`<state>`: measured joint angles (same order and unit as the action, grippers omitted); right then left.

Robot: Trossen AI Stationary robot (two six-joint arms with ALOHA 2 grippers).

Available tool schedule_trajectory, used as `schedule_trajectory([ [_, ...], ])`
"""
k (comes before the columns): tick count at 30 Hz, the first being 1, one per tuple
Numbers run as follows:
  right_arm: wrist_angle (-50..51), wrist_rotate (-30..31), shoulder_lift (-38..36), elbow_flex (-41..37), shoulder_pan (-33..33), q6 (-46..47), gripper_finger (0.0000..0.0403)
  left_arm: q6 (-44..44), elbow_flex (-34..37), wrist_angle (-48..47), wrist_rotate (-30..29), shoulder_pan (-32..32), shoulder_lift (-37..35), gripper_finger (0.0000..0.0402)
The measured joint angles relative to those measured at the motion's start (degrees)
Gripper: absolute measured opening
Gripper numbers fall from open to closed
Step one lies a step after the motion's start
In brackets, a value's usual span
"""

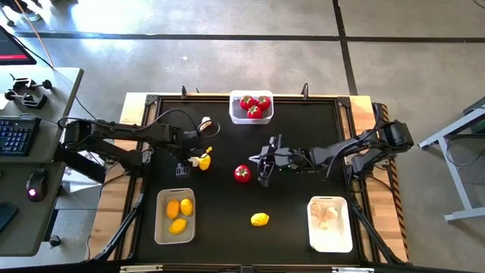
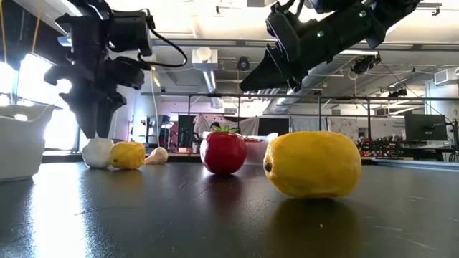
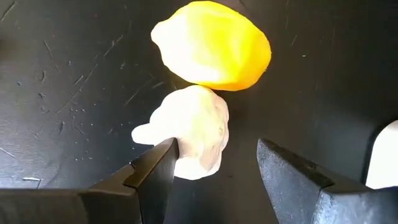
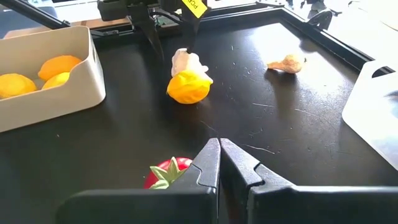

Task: Sort produce into baskets
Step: Put the white garlic into the white bin

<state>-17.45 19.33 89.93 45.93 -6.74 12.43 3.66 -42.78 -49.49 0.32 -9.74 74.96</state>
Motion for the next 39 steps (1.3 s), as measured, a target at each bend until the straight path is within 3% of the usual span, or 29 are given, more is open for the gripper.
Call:
schedule_trajectory([
  [24, 0.02, 0.0, 0.0, 0.02, 0.0, -0.07, 0.0, 2.5, 0.16, -0.22, -2.96, 0.02, 0.13, 0.0216],
  [39, 0.02, 0.02, 0.0, 0.04, 0.0, -0.06, 0.0, 2.94, -4.92, -2.38, -4.47, 0.0, 0.31, 0.0216],
])
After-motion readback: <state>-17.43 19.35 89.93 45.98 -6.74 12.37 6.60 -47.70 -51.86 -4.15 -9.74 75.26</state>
